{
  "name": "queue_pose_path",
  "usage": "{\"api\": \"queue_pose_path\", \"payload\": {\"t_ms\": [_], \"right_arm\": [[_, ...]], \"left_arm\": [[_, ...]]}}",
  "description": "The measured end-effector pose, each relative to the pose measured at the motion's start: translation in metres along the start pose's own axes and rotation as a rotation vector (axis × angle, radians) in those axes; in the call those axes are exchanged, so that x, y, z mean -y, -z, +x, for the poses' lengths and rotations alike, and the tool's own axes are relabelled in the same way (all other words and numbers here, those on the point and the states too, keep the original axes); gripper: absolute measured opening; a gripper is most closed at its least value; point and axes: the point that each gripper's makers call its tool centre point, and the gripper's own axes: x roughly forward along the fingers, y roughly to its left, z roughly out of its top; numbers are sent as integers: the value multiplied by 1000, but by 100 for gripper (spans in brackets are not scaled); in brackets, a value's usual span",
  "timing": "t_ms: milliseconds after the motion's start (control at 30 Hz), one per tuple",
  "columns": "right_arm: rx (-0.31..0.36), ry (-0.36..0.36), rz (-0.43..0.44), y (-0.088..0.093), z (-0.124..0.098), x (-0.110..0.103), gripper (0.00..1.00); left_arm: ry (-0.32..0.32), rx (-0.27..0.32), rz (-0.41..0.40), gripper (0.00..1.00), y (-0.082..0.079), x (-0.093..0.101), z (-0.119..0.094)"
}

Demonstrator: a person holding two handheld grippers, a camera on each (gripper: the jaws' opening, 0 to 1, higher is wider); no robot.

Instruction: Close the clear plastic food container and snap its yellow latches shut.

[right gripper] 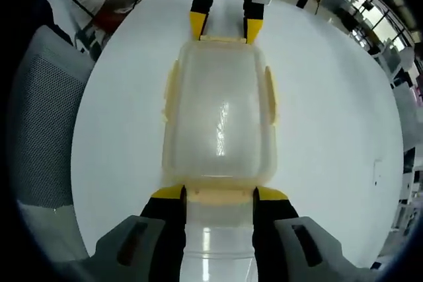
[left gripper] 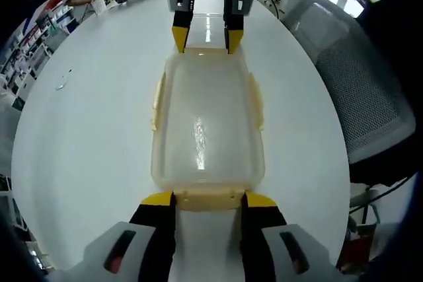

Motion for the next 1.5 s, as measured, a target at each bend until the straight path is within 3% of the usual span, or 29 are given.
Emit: {"api": "queue_pose_path", "payload": {"t_ms": [200,967,1500], "right_arm": [[30,-13,3,-8,-13,-5,36],[55,-2,23,-10,-61,-13,36],[41,16,11,-4,-69,-13,36]], "left_arm": [[14,-12,2,32,0,6,-10],[-2,64,0,33,-31,14,-53],[4,67,5,33,-42,15,-56]]}}
